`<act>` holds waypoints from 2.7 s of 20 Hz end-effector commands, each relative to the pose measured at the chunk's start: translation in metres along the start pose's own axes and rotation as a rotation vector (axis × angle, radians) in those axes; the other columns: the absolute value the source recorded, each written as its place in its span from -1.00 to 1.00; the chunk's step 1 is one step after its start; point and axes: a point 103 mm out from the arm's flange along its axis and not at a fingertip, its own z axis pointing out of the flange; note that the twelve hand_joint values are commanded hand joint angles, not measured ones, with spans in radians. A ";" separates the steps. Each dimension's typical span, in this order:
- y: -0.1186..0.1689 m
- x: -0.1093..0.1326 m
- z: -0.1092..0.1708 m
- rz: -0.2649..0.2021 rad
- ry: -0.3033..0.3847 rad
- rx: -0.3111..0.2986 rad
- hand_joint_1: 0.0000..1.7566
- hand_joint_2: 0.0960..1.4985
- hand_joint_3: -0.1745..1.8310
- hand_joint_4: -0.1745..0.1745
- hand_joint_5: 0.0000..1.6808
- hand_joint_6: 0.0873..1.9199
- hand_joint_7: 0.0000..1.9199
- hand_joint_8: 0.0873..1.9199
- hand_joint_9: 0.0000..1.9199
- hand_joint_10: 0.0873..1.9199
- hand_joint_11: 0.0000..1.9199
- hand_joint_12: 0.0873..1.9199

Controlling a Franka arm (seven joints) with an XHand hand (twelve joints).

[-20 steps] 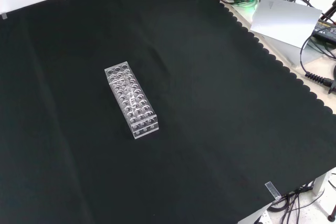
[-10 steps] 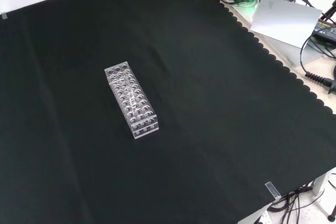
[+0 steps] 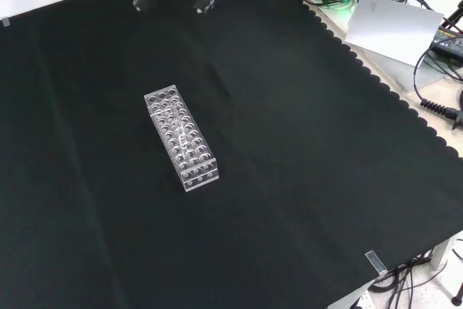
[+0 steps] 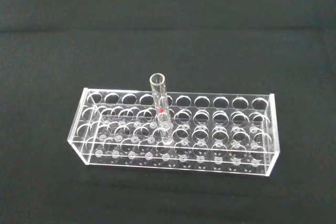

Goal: Pick up the test tube.

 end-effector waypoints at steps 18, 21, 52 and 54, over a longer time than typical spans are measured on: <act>0.080 0.011 0.080 0.000 -0.026 0.180 -0.02 -0.13 -0.26 -0.80 -0.40 -0.92 -0.40 -0.15 -0.48 -0.14 -0.80 0.59; 0.083 0.014 0.089 -0.007 -0.029 0.200 -0.01 -0.14 -0.25 -0.80 -0.41 -0.88 -0.40 -0.15 -0.47 -0.15 -0.80 0.59; 0.108 0.025 0.157 0.011 -0.073 0.283 0.10 -0.22 -0.15 -0.70 -0.45 -0.48 -0.27 -0.14 -0.44 -0.16 -0.76 0.56; 0.107 0.024 0.156 0.008 -0.068 0.278 0.11 -0.23 -0.13 -0.69 -0.45 -0.45 -0.25 -0.15 -0.42 -0.16 -0.75 0.56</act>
